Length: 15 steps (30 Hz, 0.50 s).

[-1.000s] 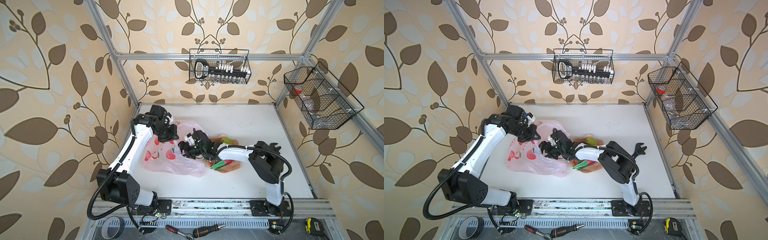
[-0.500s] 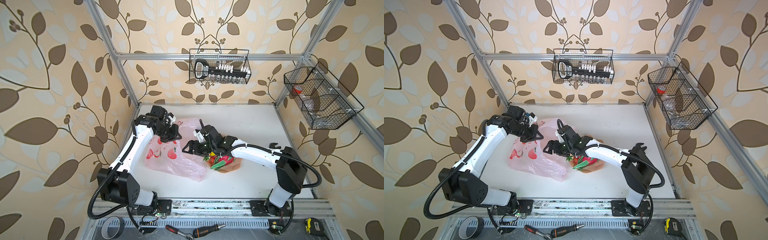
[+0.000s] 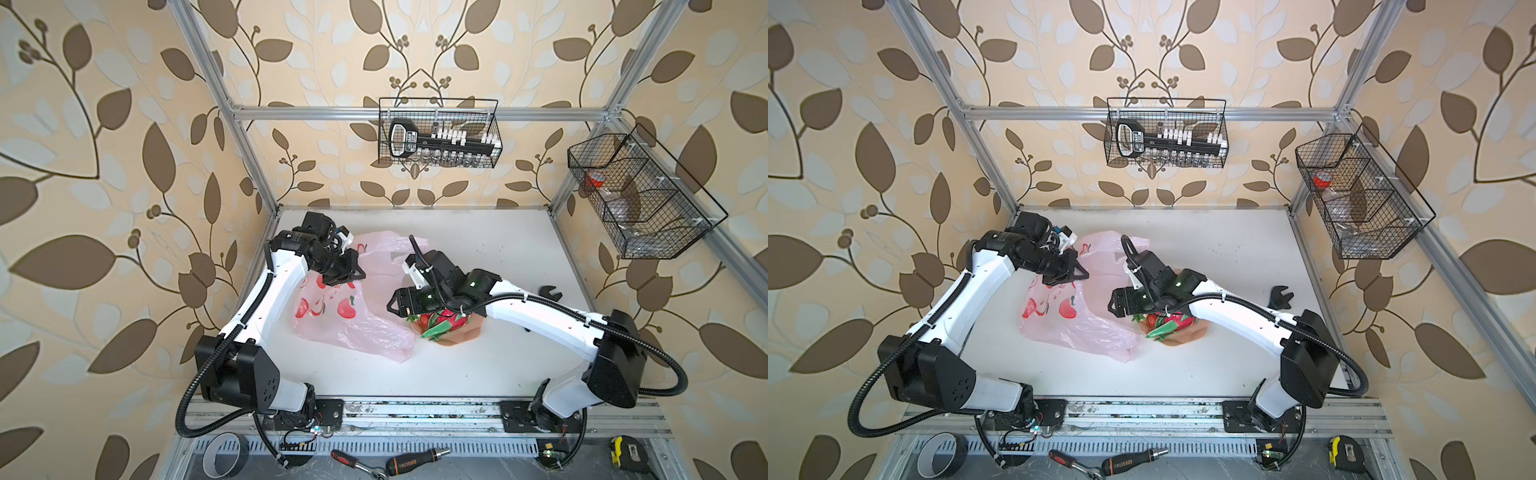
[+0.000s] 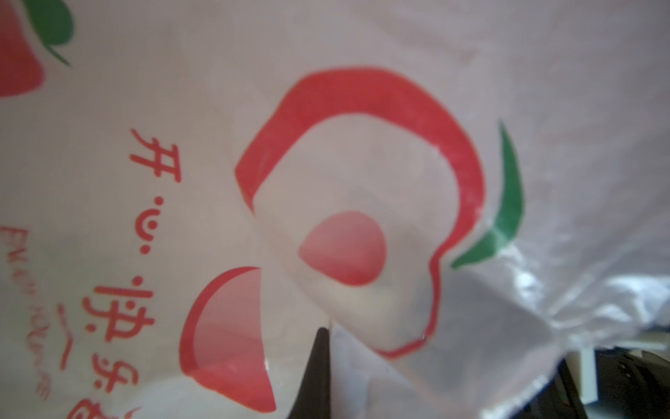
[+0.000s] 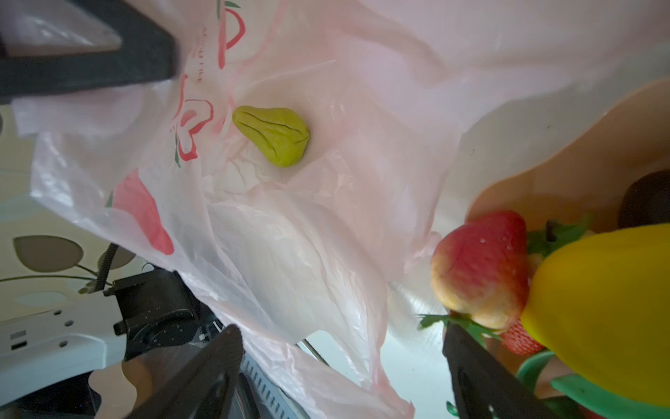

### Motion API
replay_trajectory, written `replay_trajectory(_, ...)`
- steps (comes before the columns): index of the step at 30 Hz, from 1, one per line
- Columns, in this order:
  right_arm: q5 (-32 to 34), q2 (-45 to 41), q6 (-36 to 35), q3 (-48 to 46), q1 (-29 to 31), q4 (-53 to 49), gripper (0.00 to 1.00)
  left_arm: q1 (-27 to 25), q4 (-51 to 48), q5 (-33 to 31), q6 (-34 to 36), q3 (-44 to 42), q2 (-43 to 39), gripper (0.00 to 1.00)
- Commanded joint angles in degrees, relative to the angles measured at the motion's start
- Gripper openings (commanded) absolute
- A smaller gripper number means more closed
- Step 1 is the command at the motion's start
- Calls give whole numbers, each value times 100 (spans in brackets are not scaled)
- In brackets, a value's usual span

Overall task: Place the fruits into the plastic bag
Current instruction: 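Withdraw the right gripper from the bag and move it over the plate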

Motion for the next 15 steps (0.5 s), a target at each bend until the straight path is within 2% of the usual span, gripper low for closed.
replay_trajectory(1,-59,-277,-497,-456,-1,-264,87,11,38,166,13,-21,-133,0)
replay_trajectory(8,-243,-980,-463,-1247,-158,-57,87,6,46,158,-3,29,-80,0)
replay_trajectory(15,-214,-1436,-365,-1456,-282,-9,88,11,40,124,6,37,-33,0)
